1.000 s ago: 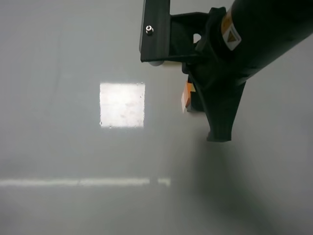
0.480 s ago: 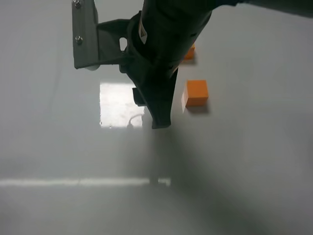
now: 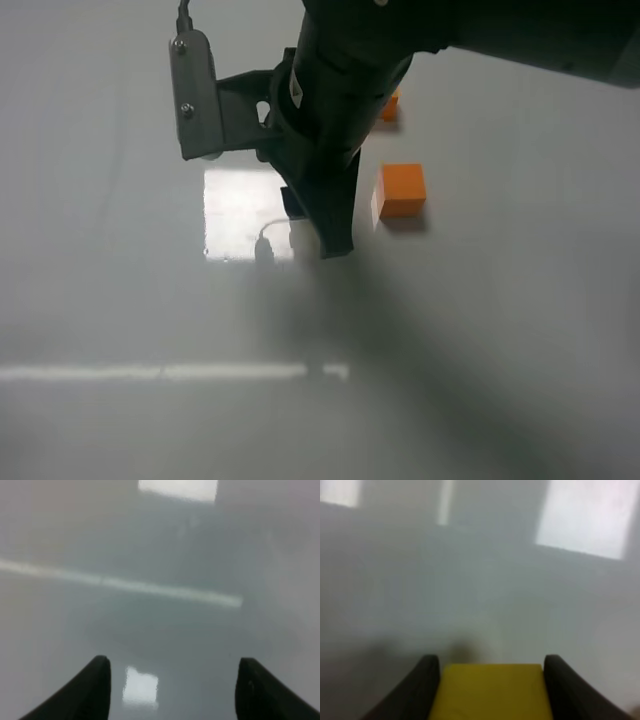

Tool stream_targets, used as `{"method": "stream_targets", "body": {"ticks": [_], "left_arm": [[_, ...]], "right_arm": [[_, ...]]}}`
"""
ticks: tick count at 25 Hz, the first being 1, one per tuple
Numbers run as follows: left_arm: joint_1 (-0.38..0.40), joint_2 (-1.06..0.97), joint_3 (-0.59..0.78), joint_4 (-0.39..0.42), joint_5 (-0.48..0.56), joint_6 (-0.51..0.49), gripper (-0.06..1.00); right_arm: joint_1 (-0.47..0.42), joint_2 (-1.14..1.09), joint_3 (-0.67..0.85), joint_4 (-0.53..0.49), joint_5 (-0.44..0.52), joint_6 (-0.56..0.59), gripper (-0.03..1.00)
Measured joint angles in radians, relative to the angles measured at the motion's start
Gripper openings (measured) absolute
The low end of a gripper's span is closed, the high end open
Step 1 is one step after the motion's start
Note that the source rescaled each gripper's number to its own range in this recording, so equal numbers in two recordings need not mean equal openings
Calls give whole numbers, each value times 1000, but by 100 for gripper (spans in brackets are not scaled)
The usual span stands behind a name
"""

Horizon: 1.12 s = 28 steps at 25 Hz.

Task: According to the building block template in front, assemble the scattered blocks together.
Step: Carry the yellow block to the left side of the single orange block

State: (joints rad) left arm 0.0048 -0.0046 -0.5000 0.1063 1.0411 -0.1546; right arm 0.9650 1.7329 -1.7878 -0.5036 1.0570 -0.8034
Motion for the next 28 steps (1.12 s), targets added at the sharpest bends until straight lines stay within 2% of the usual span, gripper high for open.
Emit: {"method": "stream_targets", "body": {"ticks": [5, 9, 24, 28], "left_arm": [[0, 0, 0, 0, 0, -1, 36], [0, 0, 0, 0, 0, -1, 36], [0, 0, 2, 0, 0, -1, 36], [0, 0, 2, 0, 0, -1, 36]], "right_arm": [[-84, 0, 0, 70, 0, -27, 2], [-111, 0, 0, 101, 1, -55, 2], [-120, 36, -1, 101, 19, -78, 0], [-122, 36, -5, 67, 25, -78, 0]]}}
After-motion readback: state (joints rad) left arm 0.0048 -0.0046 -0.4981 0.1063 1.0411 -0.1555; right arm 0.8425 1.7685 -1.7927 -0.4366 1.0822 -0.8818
